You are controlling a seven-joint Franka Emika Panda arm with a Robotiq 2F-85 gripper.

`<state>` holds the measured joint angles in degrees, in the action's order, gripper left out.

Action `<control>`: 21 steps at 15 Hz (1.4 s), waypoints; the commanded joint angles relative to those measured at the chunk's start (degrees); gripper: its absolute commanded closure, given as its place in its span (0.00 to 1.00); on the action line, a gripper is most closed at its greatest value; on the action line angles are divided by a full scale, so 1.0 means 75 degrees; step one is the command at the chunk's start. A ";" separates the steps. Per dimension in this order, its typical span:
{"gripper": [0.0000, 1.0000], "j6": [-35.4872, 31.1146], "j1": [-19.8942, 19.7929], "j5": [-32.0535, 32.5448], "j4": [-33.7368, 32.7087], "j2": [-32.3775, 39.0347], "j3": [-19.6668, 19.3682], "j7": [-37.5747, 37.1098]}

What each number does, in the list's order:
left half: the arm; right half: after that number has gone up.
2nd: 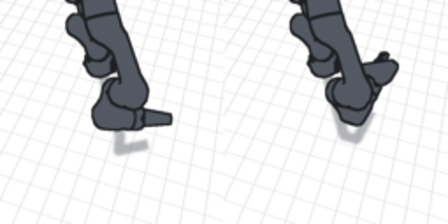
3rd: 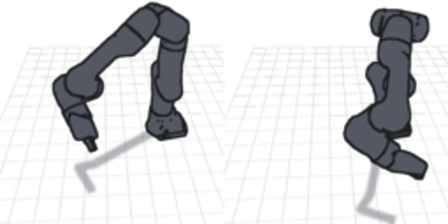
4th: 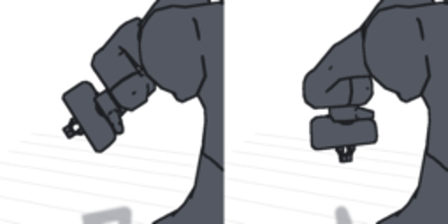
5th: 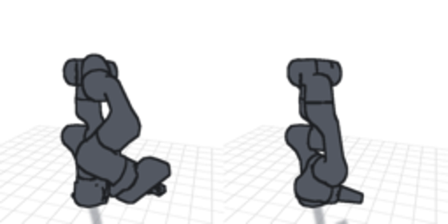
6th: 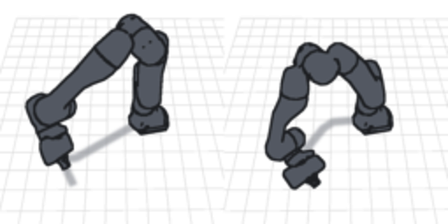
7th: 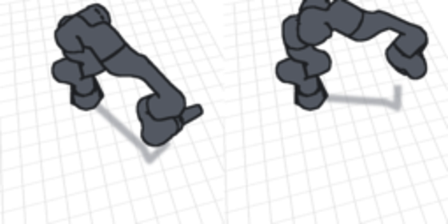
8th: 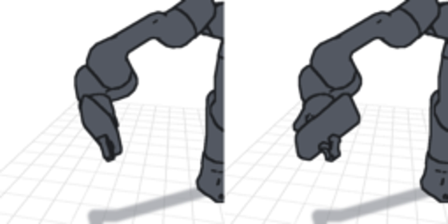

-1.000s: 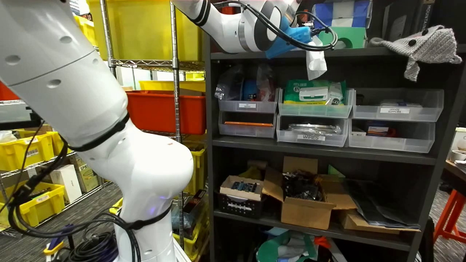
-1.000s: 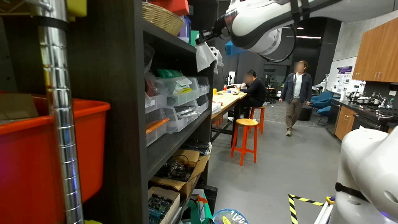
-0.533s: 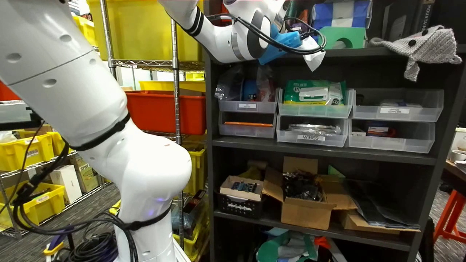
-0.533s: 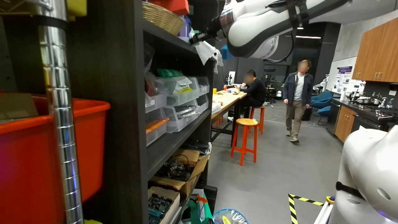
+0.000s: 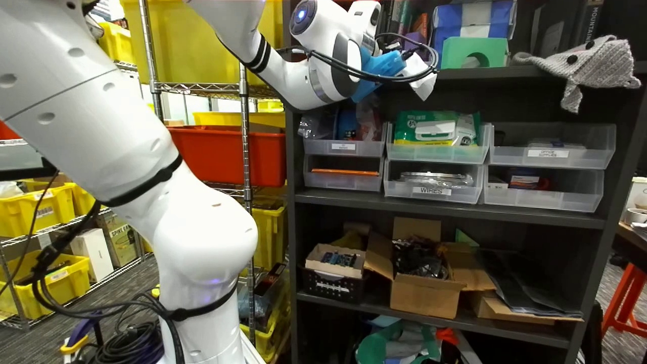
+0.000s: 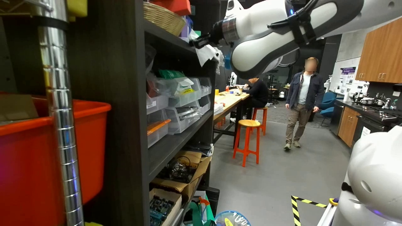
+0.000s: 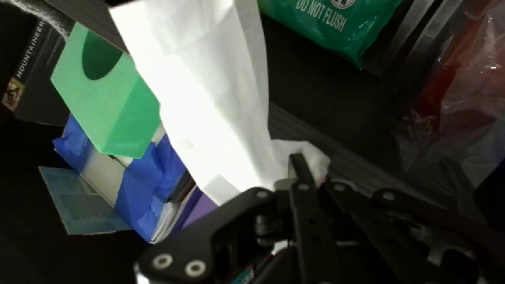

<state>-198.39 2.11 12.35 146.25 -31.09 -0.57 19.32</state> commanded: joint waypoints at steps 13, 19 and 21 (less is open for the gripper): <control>0.99 0.0009 -0.2197 -0.0497 0.1041 -0.1777 0.3510 0.0058; 0.99 0.0051 -0.2529 -0.0390 0.1250 -0.2194 0.4041 -0.0194; 0.99 0.0055 -0.2568 -0.0416 0.1297 -0.2253 0.4064 -0.0249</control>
<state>-198.04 -16.33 8.79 155.37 -47.12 28.39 18.75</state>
